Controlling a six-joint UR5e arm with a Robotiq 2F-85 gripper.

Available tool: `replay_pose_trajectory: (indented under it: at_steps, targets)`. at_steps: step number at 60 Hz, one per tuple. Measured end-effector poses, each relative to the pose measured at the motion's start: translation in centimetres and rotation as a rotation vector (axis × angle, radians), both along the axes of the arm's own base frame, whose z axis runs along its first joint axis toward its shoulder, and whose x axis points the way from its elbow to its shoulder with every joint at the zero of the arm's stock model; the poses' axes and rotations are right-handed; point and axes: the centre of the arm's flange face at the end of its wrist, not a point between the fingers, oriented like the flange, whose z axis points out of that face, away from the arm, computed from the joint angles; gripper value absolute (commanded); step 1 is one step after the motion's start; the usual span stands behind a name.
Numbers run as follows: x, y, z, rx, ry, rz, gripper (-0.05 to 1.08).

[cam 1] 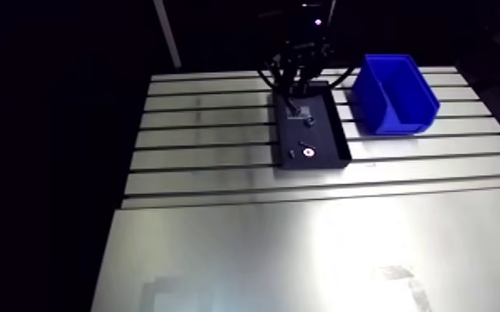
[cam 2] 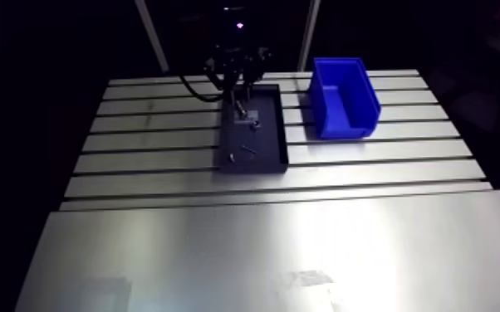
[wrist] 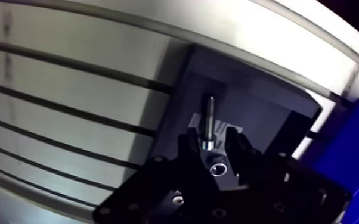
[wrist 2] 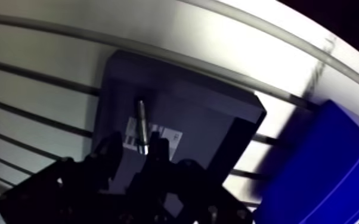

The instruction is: Pick up the M10 bolt from the tray and put it into the blue bin.

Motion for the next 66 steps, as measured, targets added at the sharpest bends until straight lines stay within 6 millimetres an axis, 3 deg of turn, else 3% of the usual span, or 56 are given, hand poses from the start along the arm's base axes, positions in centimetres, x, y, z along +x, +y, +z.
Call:
replay_pose_trajectory:
  at_steps: [66]
  targets:
    - [-0.16, 0.12, -0.97, 0.0, 0.004, -0.001, 0.62]
